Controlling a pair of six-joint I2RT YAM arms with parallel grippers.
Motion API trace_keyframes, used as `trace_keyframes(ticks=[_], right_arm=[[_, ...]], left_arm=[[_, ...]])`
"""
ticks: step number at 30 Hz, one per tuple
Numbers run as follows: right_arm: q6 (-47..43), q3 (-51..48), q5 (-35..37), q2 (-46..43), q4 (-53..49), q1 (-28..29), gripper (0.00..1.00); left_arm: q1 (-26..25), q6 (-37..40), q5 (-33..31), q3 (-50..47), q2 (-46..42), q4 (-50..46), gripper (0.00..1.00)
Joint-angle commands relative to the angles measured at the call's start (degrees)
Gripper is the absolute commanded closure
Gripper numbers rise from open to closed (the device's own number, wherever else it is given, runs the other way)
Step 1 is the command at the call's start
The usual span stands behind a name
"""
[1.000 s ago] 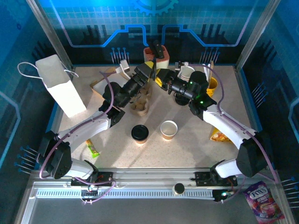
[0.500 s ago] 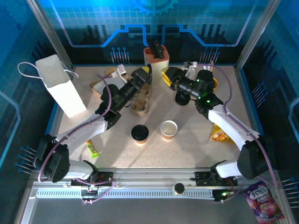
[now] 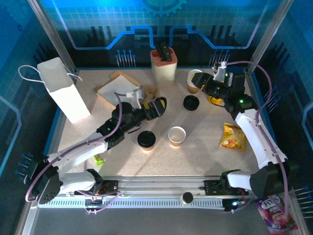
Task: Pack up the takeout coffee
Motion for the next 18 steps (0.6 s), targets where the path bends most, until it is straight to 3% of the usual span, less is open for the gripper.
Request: trace_keyframes(ticks=[1,10,18], right_arm=[[-10.8,1.1,3.0,-1.4,-11.5,-3.3,0.45],[-12.3,-3.1,0.9,-3.3,-11.7,-7.3,0.45],[-12.7,-5.0,-0.4,-3.3,-11.3,-7.4,0.44]], left_arm=[[-3.7,10.7,-3.3,2.1,1.3,-8.2,0.25],[-12.2,22.5,-8.3,9.0,12.1,-14.6,0.25],[-14.8,29.0,-9.5,14.4,19.8,-19.5,0.24]])
